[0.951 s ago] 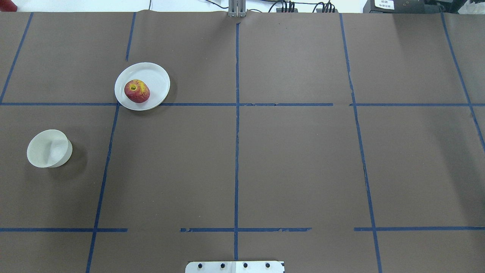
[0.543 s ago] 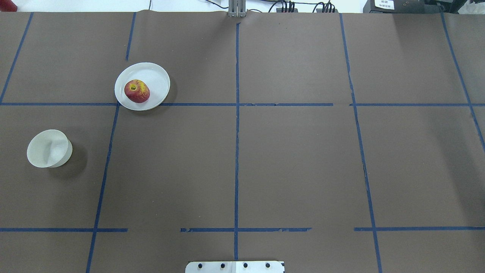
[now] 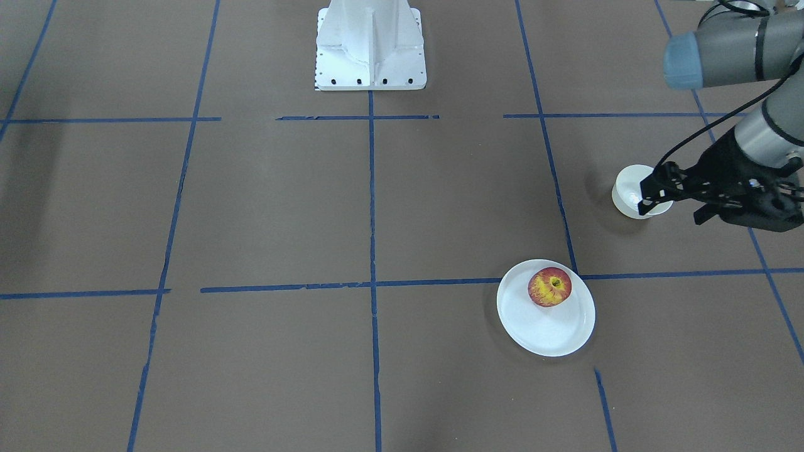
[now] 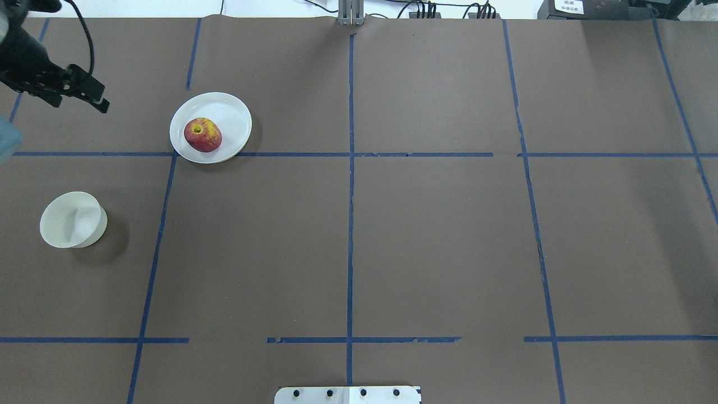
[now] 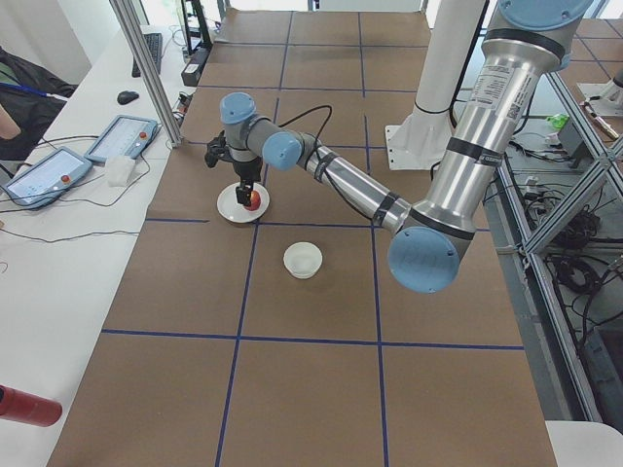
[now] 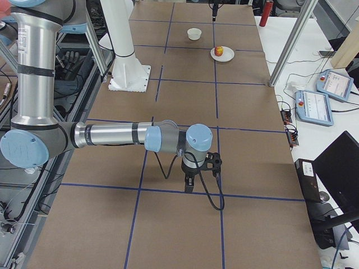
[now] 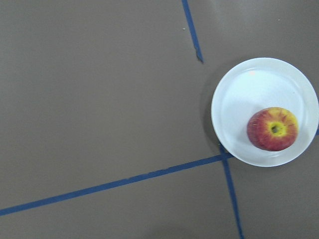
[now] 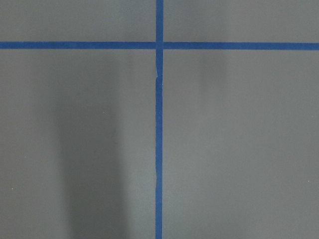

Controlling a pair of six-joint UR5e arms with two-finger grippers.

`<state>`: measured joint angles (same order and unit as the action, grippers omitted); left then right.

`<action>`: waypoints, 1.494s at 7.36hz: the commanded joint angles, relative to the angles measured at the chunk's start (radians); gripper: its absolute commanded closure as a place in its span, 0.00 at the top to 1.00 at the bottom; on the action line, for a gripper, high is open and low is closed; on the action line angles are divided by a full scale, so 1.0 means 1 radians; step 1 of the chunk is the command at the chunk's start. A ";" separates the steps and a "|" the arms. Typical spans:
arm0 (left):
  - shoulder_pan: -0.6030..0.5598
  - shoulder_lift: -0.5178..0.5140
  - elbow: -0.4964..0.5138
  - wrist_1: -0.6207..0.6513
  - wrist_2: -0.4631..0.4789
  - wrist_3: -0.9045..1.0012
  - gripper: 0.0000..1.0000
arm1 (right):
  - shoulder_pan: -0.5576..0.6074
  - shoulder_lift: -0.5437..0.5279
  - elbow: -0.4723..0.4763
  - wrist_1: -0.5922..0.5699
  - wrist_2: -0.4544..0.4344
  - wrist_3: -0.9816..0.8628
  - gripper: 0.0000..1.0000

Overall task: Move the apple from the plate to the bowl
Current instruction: 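Move the left gripper over the red-yellow apple on the white plate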

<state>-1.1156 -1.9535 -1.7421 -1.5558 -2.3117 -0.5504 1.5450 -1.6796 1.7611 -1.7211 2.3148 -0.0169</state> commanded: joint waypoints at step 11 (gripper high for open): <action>0.215 -0.271 0.523 -0.311 0.113 -0.353 1.00 | 0.000 0.000 0.000 0.000 0.000 0.000 1.00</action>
<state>-0.9140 -2.2285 -1.2202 -1.8659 -2.2024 -0.9019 1.5447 -1.6797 1.7611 -1.7211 2.3148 -0.0169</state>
